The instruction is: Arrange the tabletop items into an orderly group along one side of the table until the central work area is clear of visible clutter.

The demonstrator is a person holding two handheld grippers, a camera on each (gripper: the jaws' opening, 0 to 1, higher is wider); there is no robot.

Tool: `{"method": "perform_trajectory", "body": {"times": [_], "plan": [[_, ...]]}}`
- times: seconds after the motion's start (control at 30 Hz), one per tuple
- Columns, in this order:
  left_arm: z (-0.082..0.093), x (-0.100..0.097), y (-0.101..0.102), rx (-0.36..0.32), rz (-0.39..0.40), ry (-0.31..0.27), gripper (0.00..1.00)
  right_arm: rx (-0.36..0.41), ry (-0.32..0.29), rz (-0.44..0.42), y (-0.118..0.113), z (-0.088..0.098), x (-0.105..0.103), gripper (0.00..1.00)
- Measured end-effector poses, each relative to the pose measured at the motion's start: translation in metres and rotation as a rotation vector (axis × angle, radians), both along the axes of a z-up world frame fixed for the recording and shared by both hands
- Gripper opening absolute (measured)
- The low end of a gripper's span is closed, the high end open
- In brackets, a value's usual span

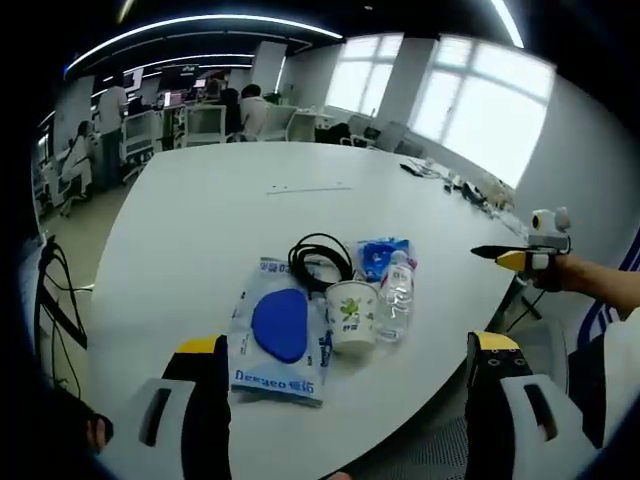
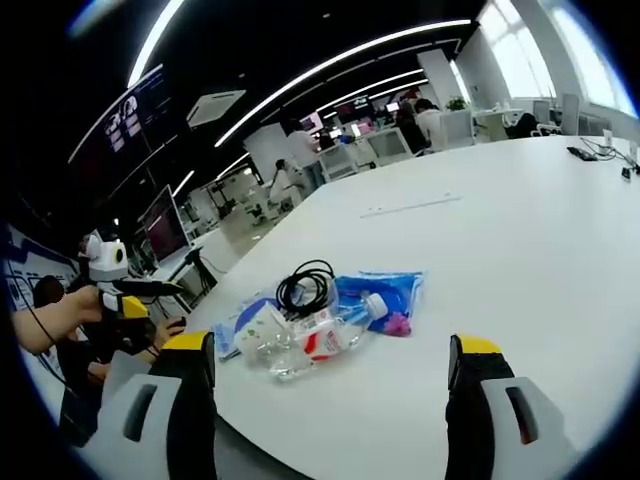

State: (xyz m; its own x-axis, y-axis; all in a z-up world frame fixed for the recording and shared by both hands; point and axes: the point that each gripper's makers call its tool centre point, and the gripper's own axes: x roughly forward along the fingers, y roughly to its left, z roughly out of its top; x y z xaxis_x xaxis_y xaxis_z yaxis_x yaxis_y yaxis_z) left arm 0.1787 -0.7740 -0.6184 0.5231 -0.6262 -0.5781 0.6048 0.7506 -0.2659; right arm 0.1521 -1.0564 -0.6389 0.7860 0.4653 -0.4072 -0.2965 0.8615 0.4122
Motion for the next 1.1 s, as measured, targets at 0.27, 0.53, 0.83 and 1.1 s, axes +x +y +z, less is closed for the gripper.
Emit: {"method": "perform_trajectory", "body": {"times": [0.27, 0.53, 0.83, 1.1], "plan": [[-0.0014, -0.0002, 0.0028, 0.007, 0.006, 0.002, 0.96, 0.003, 0.009, 0.004, 0.0021, -0.0033, -0.0002, 0.95], [-0.0023, -0.0007, 0.0048, 0.007, 0.010, 0.006, 0.96, 0.011, 0.018, 0.013, 0.0081, -0.0050, -0.0016, 0.95], [-0.0052, -0.0032, 0.0058, 0.014, 0.006, 0.015, 0.96, 0.013, 0.031, 0.014, 0.0080, -0.0087, -0.0037, 0.95], [-0.0055, -0.0038, 0.0068, 0.014, 0.012, 0.017, 0.96, 0.030, 0.038, 0.002, 0.0059, -0.0102, -0.0037, 0.93]]}}
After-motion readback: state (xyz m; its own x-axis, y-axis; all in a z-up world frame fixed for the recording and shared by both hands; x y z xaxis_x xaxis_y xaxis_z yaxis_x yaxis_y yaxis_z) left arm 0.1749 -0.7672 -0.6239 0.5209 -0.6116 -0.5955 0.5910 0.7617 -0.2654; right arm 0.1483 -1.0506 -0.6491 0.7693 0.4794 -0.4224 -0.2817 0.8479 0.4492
